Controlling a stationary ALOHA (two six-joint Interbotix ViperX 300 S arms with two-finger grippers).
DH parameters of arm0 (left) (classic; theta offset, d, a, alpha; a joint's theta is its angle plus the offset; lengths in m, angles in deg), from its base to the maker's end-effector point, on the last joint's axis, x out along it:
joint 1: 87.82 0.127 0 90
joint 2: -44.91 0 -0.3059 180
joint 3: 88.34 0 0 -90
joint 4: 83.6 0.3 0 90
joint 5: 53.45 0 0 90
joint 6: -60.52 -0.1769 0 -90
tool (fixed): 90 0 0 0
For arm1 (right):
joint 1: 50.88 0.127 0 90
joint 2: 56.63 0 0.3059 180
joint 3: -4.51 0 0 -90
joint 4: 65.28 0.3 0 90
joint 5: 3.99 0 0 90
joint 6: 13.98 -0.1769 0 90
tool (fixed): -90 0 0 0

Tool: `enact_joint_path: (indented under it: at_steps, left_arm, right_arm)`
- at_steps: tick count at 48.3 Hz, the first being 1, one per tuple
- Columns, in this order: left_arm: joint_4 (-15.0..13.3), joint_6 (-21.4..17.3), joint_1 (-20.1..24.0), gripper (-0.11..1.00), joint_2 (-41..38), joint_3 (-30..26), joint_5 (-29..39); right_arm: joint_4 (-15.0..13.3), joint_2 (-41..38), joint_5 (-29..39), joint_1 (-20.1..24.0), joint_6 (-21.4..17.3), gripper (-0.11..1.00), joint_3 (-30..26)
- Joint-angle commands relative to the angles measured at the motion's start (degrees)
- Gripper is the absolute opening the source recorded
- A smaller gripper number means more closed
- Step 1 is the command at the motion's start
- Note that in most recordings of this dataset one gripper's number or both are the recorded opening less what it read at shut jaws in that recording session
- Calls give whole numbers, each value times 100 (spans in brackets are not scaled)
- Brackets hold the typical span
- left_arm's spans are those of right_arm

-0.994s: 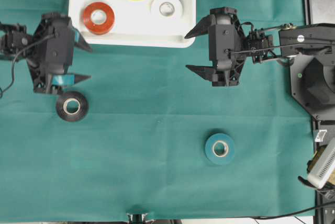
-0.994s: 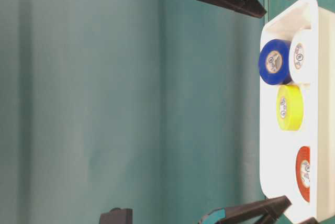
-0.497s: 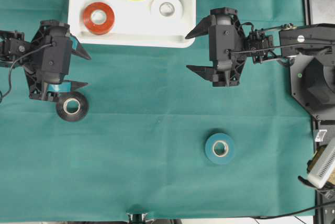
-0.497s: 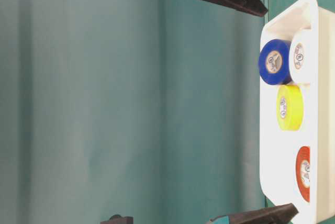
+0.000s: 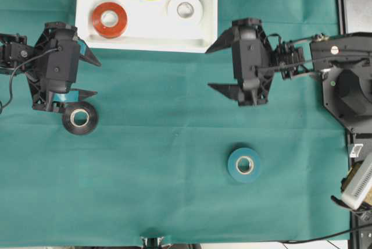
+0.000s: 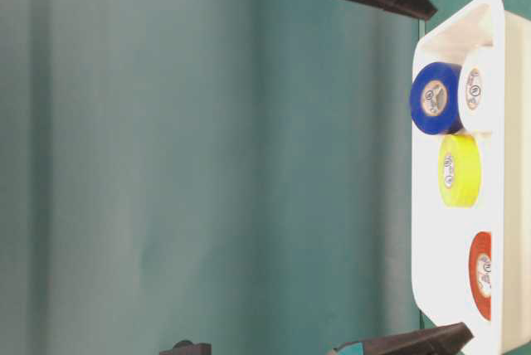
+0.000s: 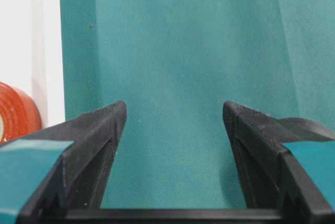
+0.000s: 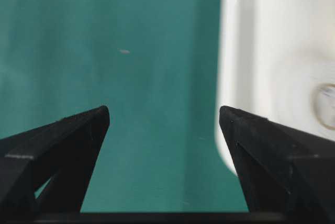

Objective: Put the tape alternately from left to right into the white case.
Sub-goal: 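Move the right gripper down onto the teal tape roll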

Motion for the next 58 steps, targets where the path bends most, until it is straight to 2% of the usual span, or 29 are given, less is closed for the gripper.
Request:
enact_joint_path:
  at_steps: [1,12,23,37,42,50,58]
  left_arm:
    - [0,9,-18,75,114,-62,-26]
    - [0,0,-18,74,114,-62,-35]
    - [0,0,-18,74,114,-53,-26]
    - [0,0,-18,74,114,-53,-35]
    - [0,0,-18,74,114,-53,-35]
    - [0,0,-18,74,97,-88,-35]
    - [0,0,-18,74,79,-97,-35]
  right_arm:
    - [70,88,-44,211,-9,75,-35]
    - [202,97,-53,817,-9,75,26]
    - [211,211,-53,1433,-9,75,70]
    - [211,571,-70,2013,-18,75,501]
    - [211,659,-211,2232,-167,75,677]
    - [193,686,-527,2426,-624,75,923]
    - [176,677,-554,2575,-712,75,1020]
